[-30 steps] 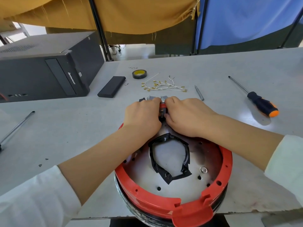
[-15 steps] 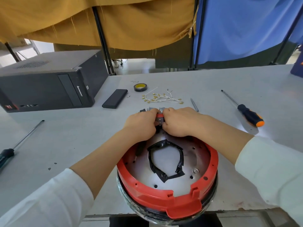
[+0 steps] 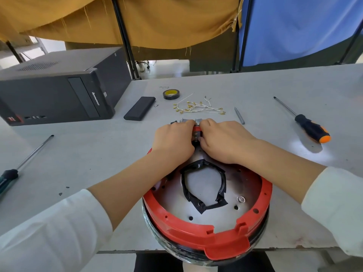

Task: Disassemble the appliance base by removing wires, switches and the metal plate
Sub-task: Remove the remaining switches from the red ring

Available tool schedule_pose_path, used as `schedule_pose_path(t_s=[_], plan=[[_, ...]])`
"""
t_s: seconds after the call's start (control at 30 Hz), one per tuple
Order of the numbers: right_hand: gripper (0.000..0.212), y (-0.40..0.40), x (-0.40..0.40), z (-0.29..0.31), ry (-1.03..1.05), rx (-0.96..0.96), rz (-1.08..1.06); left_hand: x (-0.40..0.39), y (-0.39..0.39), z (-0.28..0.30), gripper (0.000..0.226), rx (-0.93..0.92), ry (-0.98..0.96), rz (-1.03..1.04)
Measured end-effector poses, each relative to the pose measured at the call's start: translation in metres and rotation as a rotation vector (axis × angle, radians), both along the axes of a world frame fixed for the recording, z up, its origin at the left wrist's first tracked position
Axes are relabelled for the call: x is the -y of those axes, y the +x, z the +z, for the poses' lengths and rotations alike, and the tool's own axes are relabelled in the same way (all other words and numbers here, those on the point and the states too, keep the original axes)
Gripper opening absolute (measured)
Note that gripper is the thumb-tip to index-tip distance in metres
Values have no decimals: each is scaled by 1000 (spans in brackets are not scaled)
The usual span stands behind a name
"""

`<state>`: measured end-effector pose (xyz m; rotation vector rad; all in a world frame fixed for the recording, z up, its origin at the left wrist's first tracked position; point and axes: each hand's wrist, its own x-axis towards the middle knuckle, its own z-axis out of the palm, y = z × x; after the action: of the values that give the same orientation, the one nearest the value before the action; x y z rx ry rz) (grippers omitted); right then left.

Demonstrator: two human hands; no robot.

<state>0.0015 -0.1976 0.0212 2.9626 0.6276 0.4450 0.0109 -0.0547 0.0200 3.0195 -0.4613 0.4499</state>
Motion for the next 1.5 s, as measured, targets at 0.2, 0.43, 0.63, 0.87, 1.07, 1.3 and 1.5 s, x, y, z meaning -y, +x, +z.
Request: schedule_pose_path(t_s=[0.2,0.43,0.63,0.87,1.07,1.3,1.5], plan=[[30,2,-4,-2,-31,36,-17,5,3,1,43,16,62,10],[27,2,-3,-1,122,-45,-41,-2,6,-3,52,-32,-38,-31],[47,13,-2,11,467,-382,-176,-5,5,-1,52,-43,-133,17],[26,36,1,20,844,-648,-177,-6,4,-2,55,-47,-142,-6],[13,51,6,27,1017,-697,-207,-6,4,-3,55,-46,-141,-13],[43,68,47,23,897,-514,-232,-6,6,-6,38,-27,-80,-28],[43,77,63,-7,422,-440,-156,-5,7,-8,37,-21,-79,-32]])
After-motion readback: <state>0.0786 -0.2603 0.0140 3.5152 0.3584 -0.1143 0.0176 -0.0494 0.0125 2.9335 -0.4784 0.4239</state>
